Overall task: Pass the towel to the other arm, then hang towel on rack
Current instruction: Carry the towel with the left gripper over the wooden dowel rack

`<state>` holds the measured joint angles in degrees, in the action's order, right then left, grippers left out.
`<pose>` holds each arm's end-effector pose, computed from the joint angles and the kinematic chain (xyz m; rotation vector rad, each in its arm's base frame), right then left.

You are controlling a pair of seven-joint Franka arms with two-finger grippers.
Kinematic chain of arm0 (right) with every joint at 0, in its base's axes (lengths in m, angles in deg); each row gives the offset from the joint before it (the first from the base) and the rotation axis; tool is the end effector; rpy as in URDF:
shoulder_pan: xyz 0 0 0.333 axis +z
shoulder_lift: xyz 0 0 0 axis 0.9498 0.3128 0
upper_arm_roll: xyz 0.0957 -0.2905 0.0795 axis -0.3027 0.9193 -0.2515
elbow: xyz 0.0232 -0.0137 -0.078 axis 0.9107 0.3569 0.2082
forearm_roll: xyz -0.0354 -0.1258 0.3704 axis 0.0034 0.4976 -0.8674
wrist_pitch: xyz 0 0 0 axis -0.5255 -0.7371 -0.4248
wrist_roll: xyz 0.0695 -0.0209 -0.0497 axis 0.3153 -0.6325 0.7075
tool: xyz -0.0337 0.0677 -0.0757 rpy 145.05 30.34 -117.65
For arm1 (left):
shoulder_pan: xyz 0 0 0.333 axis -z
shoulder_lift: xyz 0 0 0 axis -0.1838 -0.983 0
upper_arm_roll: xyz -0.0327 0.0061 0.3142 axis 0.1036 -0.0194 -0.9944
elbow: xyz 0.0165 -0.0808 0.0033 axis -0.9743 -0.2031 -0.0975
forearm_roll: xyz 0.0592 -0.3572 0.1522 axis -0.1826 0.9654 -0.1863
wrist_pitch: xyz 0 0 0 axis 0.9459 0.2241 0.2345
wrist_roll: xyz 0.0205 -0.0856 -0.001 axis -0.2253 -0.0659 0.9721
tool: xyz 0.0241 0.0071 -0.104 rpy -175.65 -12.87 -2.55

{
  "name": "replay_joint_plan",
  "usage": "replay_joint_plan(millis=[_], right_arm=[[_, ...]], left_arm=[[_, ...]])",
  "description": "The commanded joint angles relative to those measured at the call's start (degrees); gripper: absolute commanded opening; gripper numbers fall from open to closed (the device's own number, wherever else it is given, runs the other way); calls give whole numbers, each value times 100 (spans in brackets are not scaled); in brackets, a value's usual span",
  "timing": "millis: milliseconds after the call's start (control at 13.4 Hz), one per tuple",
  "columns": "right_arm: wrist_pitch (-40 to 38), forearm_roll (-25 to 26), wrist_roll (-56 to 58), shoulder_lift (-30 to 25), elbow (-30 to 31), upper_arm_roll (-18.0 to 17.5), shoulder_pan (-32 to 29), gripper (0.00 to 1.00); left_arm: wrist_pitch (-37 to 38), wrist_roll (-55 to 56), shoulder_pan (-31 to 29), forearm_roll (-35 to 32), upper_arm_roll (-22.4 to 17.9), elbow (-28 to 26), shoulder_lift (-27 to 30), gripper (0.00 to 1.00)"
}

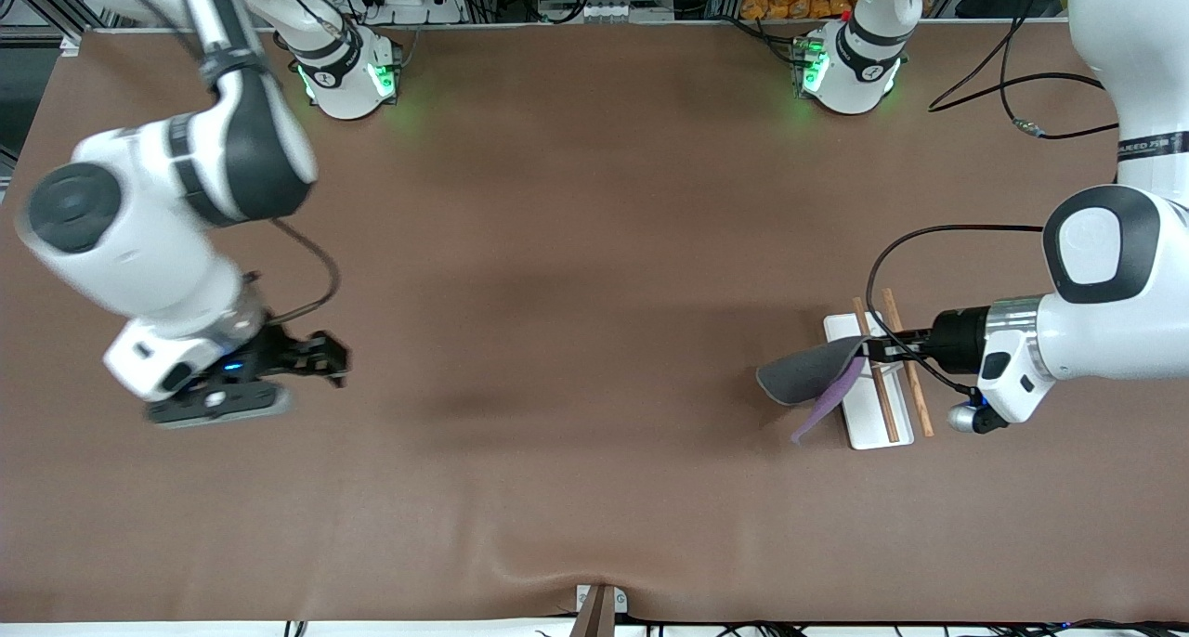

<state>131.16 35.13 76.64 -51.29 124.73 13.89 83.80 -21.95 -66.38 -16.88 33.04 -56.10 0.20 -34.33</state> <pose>0.6869 0.1299 0.4995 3.1164 0.1732 0.2198 0.6796 -0.0774 0.4183 2.6195 0.2339 -0.2860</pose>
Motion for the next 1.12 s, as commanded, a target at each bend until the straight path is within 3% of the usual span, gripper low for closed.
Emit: replay_joint_plan(millis=[0,447,1043], right_arm=[[-457,-53,205,-243,37,-138,-367,100],[-1363,-53,557,-779,125,-138,-841,100],[-2321,-53,689,-1632,275,-129,-1307,100]], left_arm=[[158,-638,-451,-330,21,80,16,0],[1142,-1158,-936,-331,22,71,60,0],[1328,-1694,-1375,-348,4,89,51,0]])
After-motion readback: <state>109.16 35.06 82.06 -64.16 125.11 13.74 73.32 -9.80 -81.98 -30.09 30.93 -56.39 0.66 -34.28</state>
